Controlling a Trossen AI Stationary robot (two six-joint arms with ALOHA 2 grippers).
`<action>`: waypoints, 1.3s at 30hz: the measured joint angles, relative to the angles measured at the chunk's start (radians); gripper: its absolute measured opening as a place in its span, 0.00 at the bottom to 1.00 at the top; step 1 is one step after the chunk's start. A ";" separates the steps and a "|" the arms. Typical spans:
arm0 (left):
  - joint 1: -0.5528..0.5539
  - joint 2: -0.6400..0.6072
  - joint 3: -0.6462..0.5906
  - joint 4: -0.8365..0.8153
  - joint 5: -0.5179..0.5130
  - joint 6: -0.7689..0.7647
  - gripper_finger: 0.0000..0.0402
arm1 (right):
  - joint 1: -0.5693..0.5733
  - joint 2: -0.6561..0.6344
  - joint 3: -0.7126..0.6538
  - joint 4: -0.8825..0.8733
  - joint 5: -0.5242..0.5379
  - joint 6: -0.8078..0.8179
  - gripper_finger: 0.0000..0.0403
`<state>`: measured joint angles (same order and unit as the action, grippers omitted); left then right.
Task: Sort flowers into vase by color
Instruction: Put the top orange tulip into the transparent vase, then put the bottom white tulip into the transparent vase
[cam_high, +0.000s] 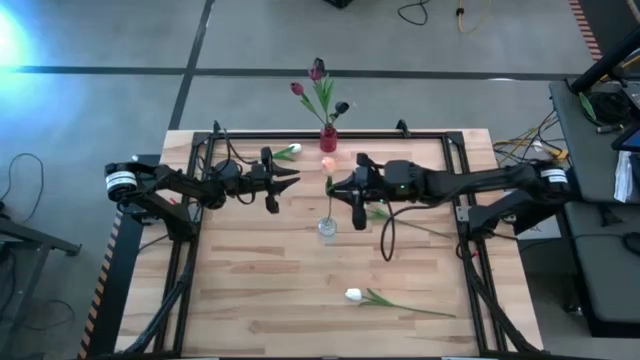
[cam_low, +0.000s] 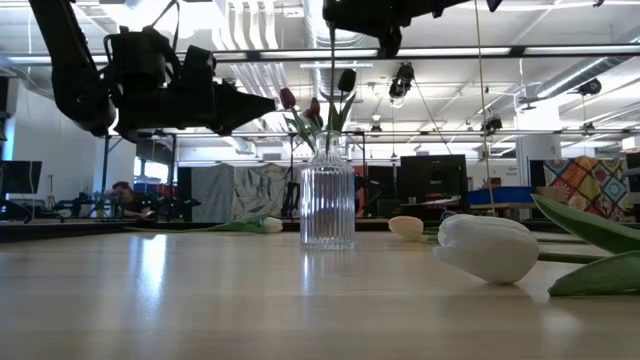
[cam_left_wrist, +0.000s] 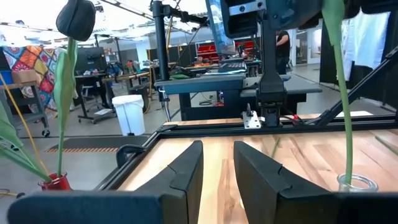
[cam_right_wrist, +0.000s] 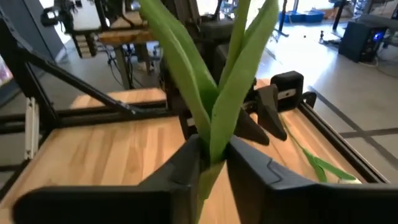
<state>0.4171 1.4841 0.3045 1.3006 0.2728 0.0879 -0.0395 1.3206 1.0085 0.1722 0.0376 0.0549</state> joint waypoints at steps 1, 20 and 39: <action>0.000 0.000 0.000 0.000 -0.001 0.003 0.19 | 0.000 0.010 0.008 -0.013 0.000 -0.001 0.20; 0.007 0.001 0.000 -0.017 -0.002 0.019 0.19 | 0.067 0.035 0.257 -0.689 0.024 0.058 0.43; 0.032 0.001 0.000 -0.033 -0.002 0.027 0.19 | 0.411 0.057 0.106 -0.926 0.123 0.704 0.03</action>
<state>0.4496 1.4849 0.3046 1.2681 0.2707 0.1146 0.3716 1.3773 1.1148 -0.7541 0.1608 0.7591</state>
